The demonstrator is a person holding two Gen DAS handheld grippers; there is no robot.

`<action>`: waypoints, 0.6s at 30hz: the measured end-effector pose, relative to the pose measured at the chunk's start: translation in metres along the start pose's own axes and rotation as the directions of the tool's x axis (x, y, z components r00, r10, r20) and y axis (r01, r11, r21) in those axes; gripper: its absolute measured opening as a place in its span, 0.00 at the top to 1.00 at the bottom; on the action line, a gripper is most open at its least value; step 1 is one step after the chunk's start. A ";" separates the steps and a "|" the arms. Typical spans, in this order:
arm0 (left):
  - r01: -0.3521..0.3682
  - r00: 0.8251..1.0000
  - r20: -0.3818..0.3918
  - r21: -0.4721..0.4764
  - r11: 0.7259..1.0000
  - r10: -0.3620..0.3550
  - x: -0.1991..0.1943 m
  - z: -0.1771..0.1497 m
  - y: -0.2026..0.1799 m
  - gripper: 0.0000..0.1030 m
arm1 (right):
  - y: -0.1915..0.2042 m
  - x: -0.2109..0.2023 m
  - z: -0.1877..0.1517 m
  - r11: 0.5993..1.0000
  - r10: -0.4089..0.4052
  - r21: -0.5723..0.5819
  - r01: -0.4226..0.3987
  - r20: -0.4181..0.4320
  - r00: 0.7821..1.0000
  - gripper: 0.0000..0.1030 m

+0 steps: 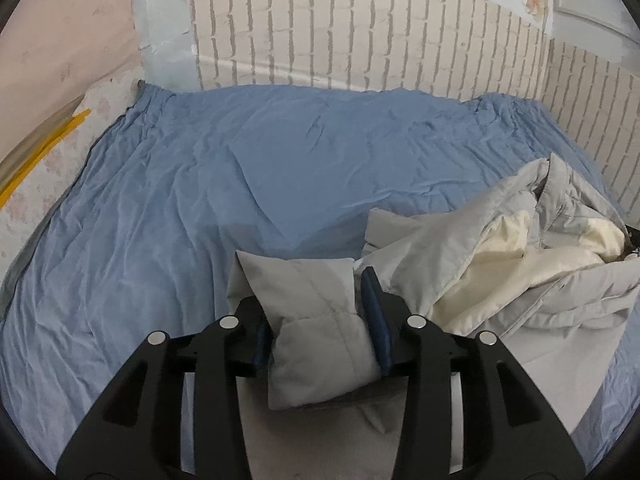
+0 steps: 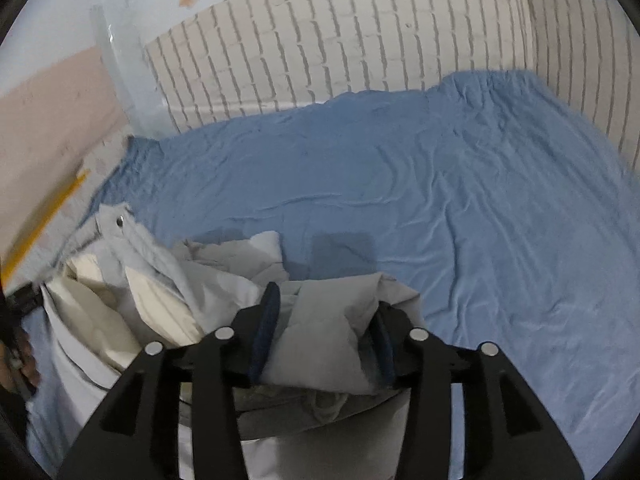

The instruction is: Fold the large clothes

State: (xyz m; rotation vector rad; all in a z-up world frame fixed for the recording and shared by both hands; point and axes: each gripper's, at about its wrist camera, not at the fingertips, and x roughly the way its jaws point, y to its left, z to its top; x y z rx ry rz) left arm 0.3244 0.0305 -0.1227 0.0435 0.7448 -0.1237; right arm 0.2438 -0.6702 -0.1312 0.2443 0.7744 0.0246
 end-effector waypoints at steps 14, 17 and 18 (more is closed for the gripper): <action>-0.040 0.997 -0.061 0.067 0.997 0.044 0.012 -0.003 -0.022 0.50 | 0.018 0.019 -0.012 0.990 -0.108 -0.099 0.103 -0.047 0.993 0.56; -0.032 0.998 -0.058 0.060 0.998 0.035 0.012 -0.005 -0.023 0.45 | 0.022 0.024 -0.015 0.983 -0.136 -0.130 0.129 -0.048 0.990 0.56; -0.025 0.998 -0.057 0.055 0.998 0.028 0.011 -0.006 -0.021 0.42 | 0.023 0.027 -0.014 0.983 -0.141 -0.130 0.134 -0.052 0.989 0.56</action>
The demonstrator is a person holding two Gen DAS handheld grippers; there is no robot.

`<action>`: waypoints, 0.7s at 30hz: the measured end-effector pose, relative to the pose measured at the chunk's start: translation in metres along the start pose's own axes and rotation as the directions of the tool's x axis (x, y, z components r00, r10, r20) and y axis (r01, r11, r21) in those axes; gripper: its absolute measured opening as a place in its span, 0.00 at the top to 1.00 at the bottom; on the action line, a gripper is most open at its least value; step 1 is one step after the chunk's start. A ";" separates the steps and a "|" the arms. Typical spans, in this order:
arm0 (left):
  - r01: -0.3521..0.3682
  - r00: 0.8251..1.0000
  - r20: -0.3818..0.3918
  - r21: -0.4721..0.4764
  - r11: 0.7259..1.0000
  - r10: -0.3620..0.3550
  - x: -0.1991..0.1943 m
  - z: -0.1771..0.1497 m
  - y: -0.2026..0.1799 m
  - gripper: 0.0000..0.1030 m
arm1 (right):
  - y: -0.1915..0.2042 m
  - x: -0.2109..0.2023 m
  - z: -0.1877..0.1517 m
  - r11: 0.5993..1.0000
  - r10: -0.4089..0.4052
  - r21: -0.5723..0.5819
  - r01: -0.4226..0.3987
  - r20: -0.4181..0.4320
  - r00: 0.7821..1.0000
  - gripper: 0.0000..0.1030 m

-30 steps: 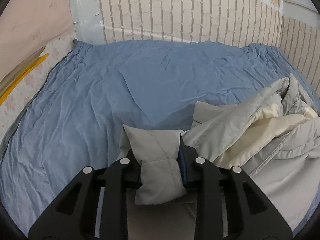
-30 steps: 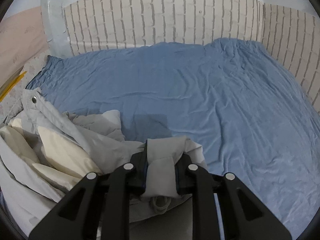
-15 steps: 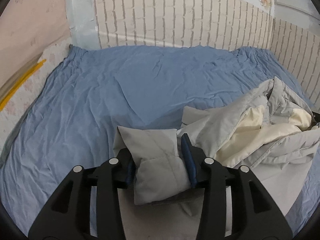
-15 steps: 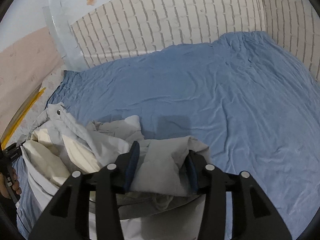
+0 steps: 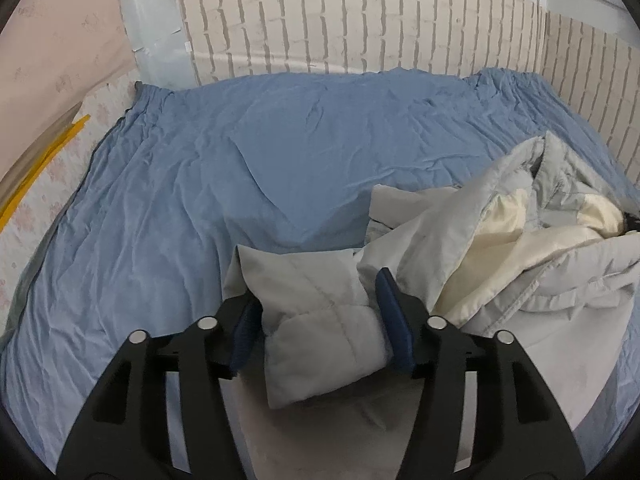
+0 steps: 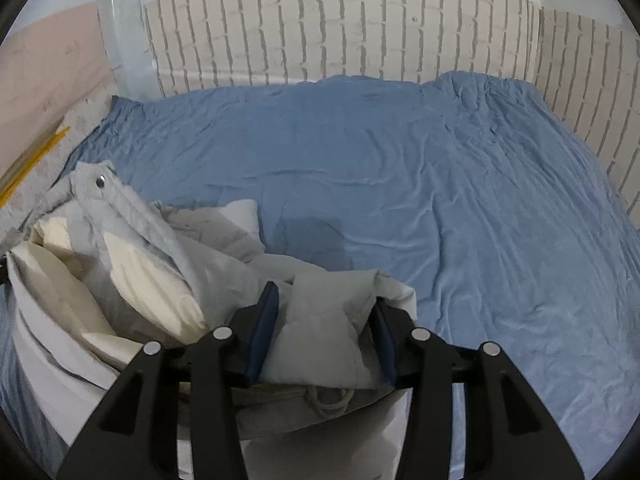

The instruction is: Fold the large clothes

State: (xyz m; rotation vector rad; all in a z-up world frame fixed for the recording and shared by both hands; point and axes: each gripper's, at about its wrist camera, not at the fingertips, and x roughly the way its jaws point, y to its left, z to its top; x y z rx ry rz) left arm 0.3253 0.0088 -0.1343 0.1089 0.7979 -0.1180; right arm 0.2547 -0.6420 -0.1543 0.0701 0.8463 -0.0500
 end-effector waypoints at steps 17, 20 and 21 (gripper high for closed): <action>-0.059 0.996 0.059 -0.044 0.997 0.062 -0.056 -0.005 0.038 0.03 | -0.038 -0.070 0.017 0.978 0.049 0.190 -0.081 0.163 0.985 0.02; -0.056 0.998 0.036 -0.043 0.997 0.057 -0.052 -0.020 0.048 0.03 | -0.036 -0.060 0.001 0.998 -0.048 0.055 0.042 0.113 0.992 0.02; -0.047 0.999 0.024 -0.042 0.998 0.048 -0.049 -0.025 0.051 0.03 | -0.034 -0.051 -0.007 0.997 -0.077 0.004 0.077 0.084 0.993 0.02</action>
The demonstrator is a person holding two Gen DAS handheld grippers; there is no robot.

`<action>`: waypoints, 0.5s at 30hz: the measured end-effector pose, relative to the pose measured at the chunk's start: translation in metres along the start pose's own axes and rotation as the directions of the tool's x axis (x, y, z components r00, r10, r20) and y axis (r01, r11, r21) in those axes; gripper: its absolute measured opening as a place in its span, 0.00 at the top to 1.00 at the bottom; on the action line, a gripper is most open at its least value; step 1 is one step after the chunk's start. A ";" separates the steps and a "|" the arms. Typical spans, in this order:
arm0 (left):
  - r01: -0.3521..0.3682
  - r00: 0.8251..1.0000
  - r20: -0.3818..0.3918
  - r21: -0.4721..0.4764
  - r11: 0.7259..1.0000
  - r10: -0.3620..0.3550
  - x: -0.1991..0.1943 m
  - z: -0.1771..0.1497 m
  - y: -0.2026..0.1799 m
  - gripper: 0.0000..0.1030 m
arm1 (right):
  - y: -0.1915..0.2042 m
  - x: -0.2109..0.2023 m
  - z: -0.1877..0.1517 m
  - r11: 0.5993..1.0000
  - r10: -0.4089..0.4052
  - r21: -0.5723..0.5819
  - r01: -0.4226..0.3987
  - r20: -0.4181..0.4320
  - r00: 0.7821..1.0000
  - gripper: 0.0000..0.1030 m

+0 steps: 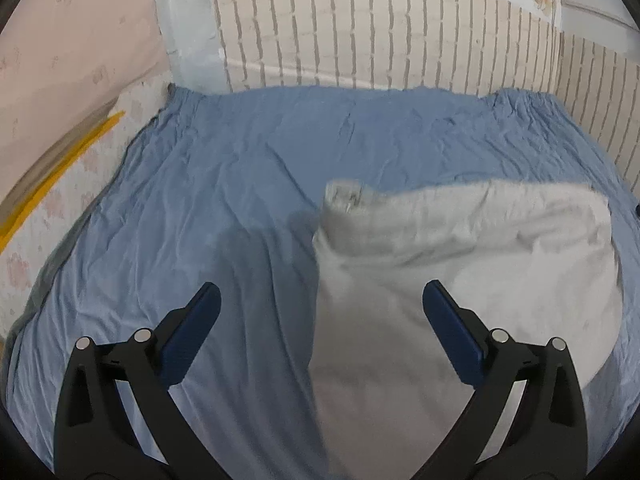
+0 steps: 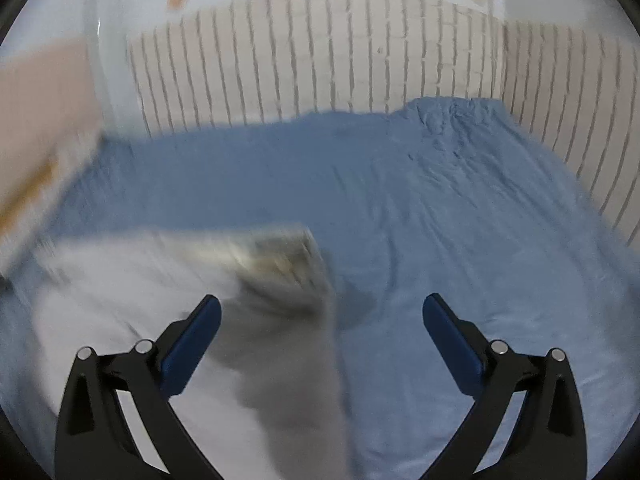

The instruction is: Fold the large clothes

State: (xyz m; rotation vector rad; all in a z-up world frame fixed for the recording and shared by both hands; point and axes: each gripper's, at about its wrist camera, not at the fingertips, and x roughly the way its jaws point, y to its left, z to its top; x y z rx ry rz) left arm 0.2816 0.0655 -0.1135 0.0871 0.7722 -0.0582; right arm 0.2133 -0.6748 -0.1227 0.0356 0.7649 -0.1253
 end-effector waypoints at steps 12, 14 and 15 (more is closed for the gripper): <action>0.256 0.953 -0.177 0.031 0.966 -0.246 0.099 -0.012 -0.028 0.19 | 0.011 0.077 -0.016 0.978 0.197 -0.045 -0.205 -0.141 0.970 0.06; 0.299 0.938 -0.190 0.024 0.954 -0.289 0.107 -0.014 -0.037 0.39 | 0.015 0.085 -0.017 0.965 0.256 -0.014 -0.261 -0.144 0.956 0.44; 0.299 0.940 -0.178 0.022 0.954 -0.290 0.106 -0.014 -0.038 0.52 | 0.016 0.088 -0.017 0.961 0.272 -0.002 -0.275 -0.147 0.951 0.60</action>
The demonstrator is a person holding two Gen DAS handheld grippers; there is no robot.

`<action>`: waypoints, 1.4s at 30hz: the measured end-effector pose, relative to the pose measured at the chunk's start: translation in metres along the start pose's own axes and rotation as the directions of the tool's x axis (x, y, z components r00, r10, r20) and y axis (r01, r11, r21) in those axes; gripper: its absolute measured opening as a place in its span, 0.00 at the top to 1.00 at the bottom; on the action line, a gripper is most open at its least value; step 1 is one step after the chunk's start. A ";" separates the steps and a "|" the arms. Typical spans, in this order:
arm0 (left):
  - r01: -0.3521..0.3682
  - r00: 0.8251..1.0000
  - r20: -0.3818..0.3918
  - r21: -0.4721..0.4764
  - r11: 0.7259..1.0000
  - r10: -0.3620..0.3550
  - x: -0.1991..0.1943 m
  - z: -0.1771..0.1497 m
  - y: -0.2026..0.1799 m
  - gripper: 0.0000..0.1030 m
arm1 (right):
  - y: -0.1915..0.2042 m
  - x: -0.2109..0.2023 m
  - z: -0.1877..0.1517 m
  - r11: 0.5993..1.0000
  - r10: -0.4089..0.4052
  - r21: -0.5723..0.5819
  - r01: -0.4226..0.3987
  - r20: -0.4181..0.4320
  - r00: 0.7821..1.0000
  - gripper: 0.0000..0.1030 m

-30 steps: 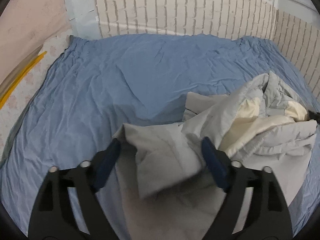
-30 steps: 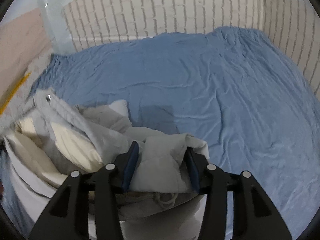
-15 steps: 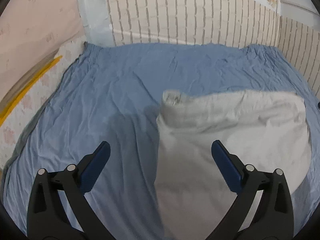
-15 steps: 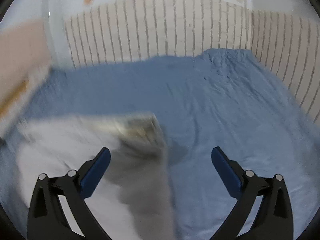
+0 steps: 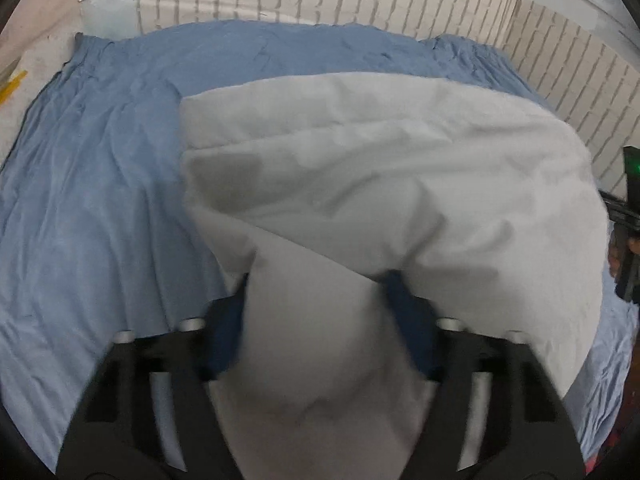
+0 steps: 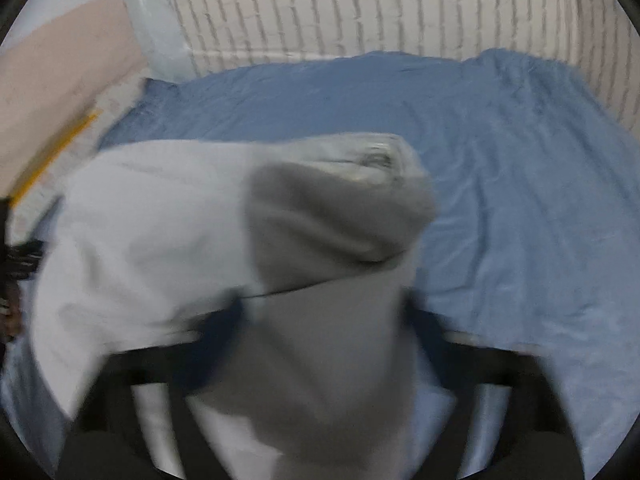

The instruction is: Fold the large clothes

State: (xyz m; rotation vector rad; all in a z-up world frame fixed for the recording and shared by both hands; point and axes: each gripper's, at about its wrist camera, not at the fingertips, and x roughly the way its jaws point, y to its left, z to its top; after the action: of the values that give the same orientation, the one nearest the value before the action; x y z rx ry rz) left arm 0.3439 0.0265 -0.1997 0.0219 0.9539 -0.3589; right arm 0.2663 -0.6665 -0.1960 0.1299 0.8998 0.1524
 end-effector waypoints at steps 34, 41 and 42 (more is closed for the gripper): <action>-0.064 0.994 0.085 -0.104 0.993 0.073 -0.097 -0.064 0.036 0.13 | -0.010 -0.069 -0.057 0.987 -0.145 0.080 0.141 0.051 0.988 0.12; 0.034 0.999 0.034 -0.042 0.999 -0.032 -0.091 -0.125 0.018 0.33 | -0.012 -0.062 -0.104 0.994 -0.048 0.098 0.045 0.028 0.998 0.12; 0.043 0.999 0.029 -0.040 0.998 -0.042 -0.087 -0.126 0.017 0.40 | -0.011 -0.061 -0.106 0.994 -0.033 0.104 0.030 0.024 0.999 0.13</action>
State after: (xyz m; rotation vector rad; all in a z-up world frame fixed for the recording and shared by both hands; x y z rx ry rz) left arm 0.2036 0.0893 -0.2062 -0.0401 0.9343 -0.3779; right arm 0.1461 -0.6832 -0.2166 0.2133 0.8838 0.0744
